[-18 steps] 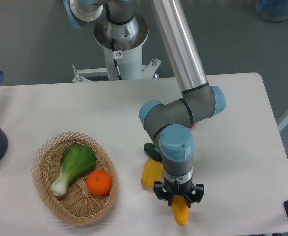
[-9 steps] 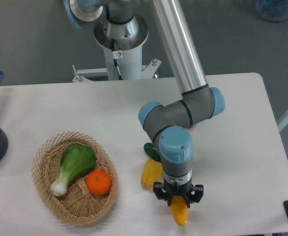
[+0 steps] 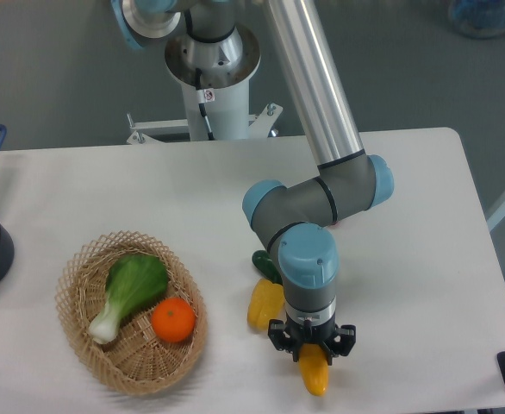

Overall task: Place the mango on the table
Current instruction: 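Set the mango down on the table and hold it steady, then open the gripper to release the mango and lift away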

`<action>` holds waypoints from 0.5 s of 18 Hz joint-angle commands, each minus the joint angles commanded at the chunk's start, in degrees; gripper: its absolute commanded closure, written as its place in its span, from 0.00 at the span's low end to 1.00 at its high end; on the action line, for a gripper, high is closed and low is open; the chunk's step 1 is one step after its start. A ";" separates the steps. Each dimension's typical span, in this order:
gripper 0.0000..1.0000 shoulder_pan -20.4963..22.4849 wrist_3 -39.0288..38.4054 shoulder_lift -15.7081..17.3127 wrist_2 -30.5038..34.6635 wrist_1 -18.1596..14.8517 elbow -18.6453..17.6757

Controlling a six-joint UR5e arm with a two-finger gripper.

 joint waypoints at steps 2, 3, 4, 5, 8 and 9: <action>0.32 0.00 0.87 -0.17 0.88 0.09 0.09; 0.25 0.00 1.31 -0.35 1.49 0.09 0.17; 0.24 0.00 1.58 -0.35 2.11 0.09 0.09; 0.21 -0.09 1.58 -0.35 2.64 0.09 0.09; 0.01 -0.53 2.19 -0.18 2.90 0.09 0.17; 0.00 -0.53 2.55 0.17 2.90 0.00 0.17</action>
